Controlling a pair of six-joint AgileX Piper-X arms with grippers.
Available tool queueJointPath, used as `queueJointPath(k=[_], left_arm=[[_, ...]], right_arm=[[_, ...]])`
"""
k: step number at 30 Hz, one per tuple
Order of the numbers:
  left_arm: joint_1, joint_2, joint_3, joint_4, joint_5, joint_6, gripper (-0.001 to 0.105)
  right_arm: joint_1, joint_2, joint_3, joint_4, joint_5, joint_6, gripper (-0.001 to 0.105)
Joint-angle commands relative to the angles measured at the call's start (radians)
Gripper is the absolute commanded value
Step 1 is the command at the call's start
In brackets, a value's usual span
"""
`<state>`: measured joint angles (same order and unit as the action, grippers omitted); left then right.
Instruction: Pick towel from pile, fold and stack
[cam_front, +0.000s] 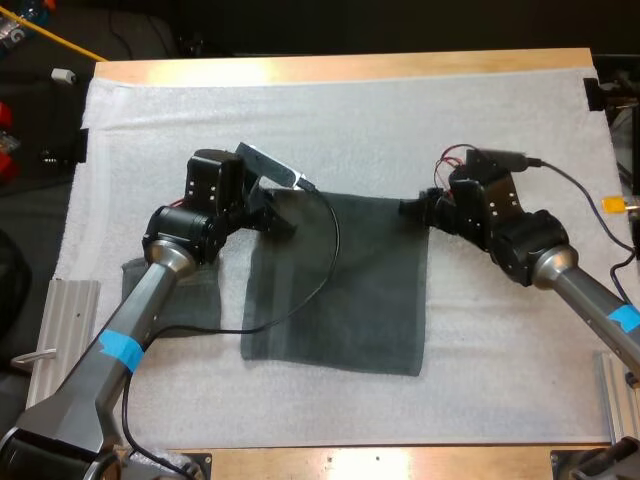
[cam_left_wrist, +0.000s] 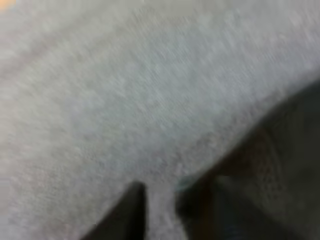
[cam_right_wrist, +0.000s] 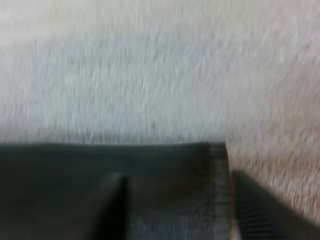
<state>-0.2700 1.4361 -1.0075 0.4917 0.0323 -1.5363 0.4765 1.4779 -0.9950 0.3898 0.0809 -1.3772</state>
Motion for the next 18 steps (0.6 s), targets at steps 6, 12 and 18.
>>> queueJointPath(k=[6, 12, 18], left_arm=[[0.000, -0.033, -0.082, 0.067, -0.063, 0.001, 0.066], [0.000, -0.152, -0.113, 0.259, -0.097, -0.001, 0.065], [0.000, -0.324, -0.113, 0.454, -0.089, -0.055, 0.065]], right_arm=[[-0.006, -0.049, -0.078, 0.047, 0.012, -0.081, 0.064], [-0.005, -0.172, -0.106, 0.180, 0.011, -0.108, 0.064], [-0.005, -0.336, -0.106, 0.368, -0.014, -0.122, 0.064]])
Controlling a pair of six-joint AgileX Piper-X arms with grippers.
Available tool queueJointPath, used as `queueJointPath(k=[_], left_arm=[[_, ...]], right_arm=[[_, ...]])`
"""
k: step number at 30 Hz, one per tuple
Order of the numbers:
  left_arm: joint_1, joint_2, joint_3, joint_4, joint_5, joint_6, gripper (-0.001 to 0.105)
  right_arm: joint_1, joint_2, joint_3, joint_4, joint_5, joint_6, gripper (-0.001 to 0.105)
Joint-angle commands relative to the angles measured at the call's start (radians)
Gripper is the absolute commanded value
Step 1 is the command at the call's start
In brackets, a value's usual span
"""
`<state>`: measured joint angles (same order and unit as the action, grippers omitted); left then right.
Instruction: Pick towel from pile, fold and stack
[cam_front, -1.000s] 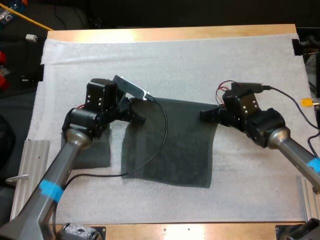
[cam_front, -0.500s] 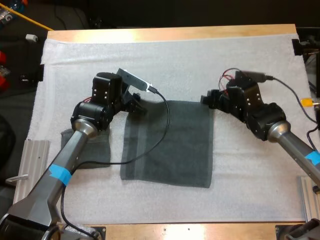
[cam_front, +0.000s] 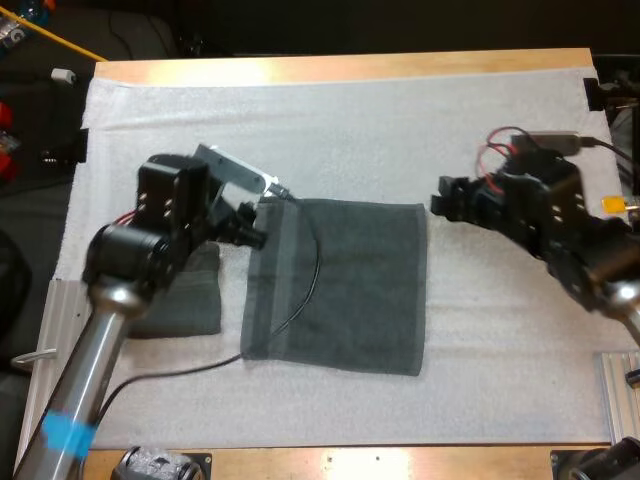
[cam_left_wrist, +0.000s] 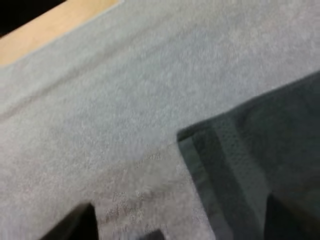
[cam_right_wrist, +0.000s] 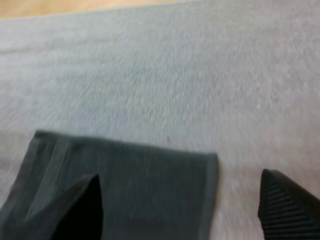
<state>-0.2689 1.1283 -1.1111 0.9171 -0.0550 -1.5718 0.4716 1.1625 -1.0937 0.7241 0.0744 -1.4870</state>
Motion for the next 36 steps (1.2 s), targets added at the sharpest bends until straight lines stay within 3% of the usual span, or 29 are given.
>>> queueJointPath(k=[1, 5, 7, 12, 15, 25, 32, 36], left_arm=[[-0.001, -0.049, -0.010, 0.068, 0.010, -0.031, 0.065], [-0.001, -0.145, -0.010, 0.201, 0.074, -0.087, 0.065], [-0.001, -0.190, -0.010, 0.277, 0.135, -0.092, 0.065], [-0.001, -0.286, 0.024, 0.396, 0.150, -0.093, 0.065], [-0.001, -0.343, 0.083, 0.417, 0.150, -0.114, 0.065], [-0.001, -0.435, 0.268, 0.413, 0.212, -0.159, 0.065], [-0.001, -0.435, 0.312, 0.380, 0.236, -0.159, 0.065], [-0.001, -0.435, 0.313, 0.379, 0.236, -0.159, 0.065]], right_arm=[[0.000, -0.047, -0.008, 0.073, -0.008, -0.011, 0.064], [0.000, -0.134, -0.008, 0.203, -0.023, -0.001, 0.064], [0.000, -0.183, -0.008, 0.263, -0.089, -0.002, 0.064], [0.000, -0.273, 0.020, 0.328, -0.270, 0.017, 0.064], [0.000, -0.322, 0.057, 0.374, -0.302, 0.052, 0.064], [0.003, -0.384, 0.284, 0.372, -0.566, 0.132, 0.064], [0.124, -0.383, 0.442, 0.185, -0.556, 0.320, 0.064], [0.251, -0.356, 0.526, 0.060, -0.438, 0.442, 0.064]])
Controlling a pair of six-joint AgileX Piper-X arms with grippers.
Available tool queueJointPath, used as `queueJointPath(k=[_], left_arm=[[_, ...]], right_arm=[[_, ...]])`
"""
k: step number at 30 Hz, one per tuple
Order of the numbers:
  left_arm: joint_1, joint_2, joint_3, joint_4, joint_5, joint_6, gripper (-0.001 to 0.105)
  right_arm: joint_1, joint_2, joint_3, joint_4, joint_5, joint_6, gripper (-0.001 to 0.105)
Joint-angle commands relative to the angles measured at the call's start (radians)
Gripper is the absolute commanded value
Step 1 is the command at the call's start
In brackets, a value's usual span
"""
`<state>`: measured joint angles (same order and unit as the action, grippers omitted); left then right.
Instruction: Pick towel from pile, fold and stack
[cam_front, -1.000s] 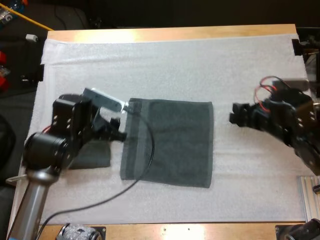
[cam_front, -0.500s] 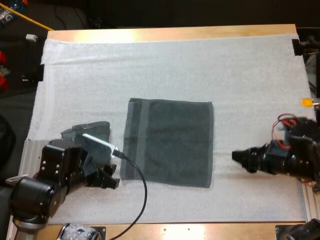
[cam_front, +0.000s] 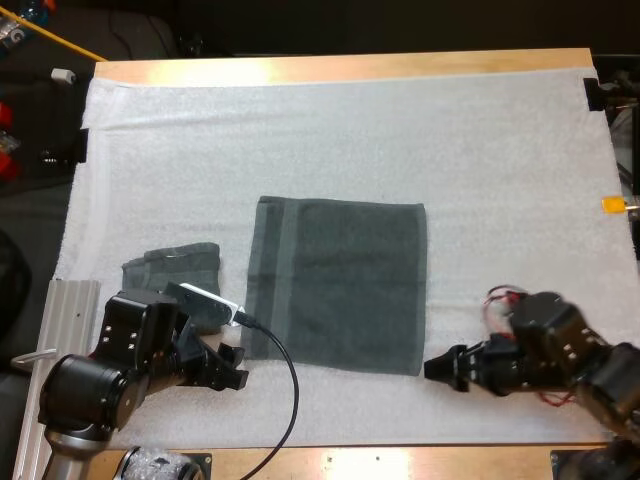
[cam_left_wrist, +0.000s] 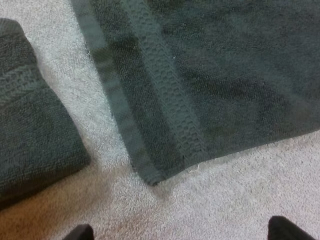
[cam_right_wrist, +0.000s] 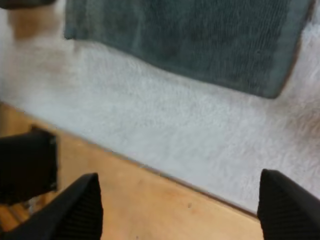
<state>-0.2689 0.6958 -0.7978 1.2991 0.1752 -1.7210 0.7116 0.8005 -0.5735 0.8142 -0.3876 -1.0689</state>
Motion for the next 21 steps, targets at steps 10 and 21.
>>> queueJointPath(k=[10, 21], left_arm=[[-0.001, -0.002, 0.000, -0.003, 0.006, -0.009, 0.065], [-0.001, -0.002, 0.000, -0.003, 0.008, -0.007, 0.065]], right_arm=[[0.099, 0.184, 0.045, -0.154, 0.260, 0.141, 0.064], [0.099, 0.373, 0.045, -0.249, 0.263, 0.176, 0.064]])
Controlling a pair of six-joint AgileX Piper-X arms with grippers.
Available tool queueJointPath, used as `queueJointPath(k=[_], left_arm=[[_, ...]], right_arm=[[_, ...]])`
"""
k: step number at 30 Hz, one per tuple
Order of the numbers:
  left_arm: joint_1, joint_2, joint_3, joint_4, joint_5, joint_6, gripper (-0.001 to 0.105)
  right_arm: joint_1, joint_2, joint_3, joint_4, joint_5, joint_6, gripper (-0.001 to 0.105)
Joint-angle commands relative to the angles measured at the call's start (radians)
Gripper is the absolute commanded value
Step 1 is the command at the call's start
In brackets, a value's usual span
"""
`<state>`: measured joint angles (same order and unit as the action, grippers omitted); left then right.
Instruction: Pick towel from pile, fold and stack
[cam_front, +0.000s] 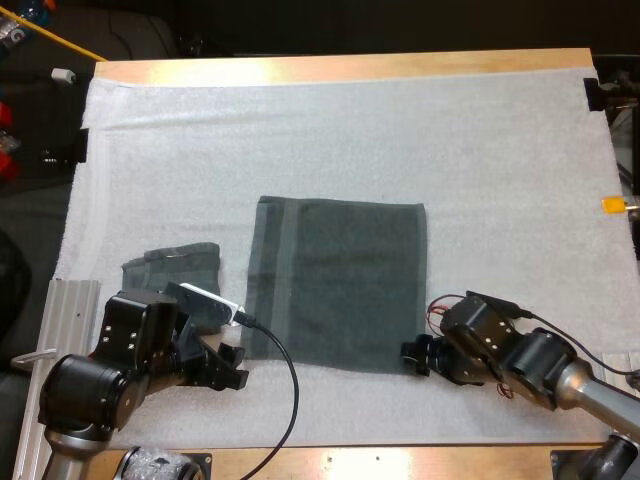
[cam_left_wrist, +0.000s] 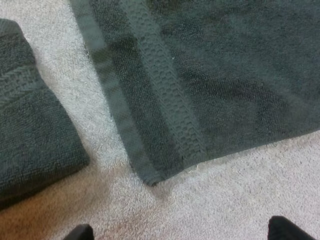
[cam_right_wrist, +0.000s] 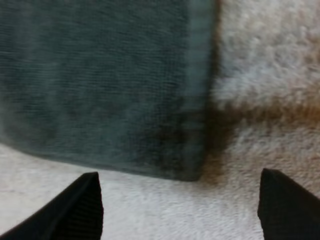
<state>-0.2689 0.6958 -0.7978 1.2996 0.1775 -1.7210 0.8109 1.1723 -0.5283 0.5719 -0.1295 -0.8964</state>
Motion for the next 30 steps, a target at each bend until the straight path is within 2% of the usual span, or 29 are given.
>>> queueJointPath(k=[1, 11, 16, 23, 25, 30], left_arm=[[-0.001, -0.002, 0.000, -0.003, 0.006, -0.006, 0.065], [-0.001, -0.002, 0.000, -0.003, 0.006, 0.003, 0.065], [-0.001, -0.002, 0.000, -0.003, 0.006, 0.006, 0.065], [-0.001, -0.002, 0.000, -0.003, 0.006, 0.006, 0.065], [-0.001, -0.002, 0.000, -0.003, 0.006, 0.006, 0.065], [-0.001, -0.002, 0.000, -0.003, 0.006, 0.006, 0.065]], right_arm=[[0.000, 0.014, -0.001, -0.007, 0.006, 0.003, 0.064], [0.000, 0.097, -0.001, -0.007, 0.026, 0.009, 0.064], [0.000, 0.146, -0.001, -0.021, 0.027, 0.056, 0.064], [0.000, 0.201, -0.001, -0.154, -0.055, 0.082, 0.063], [0.000, 0.221, -0.001, -0.164, -0.091, 0.127, 0.058], [0.010, 0.234, -0.001, -0.163, -0.097, 0.136, 0.038]])
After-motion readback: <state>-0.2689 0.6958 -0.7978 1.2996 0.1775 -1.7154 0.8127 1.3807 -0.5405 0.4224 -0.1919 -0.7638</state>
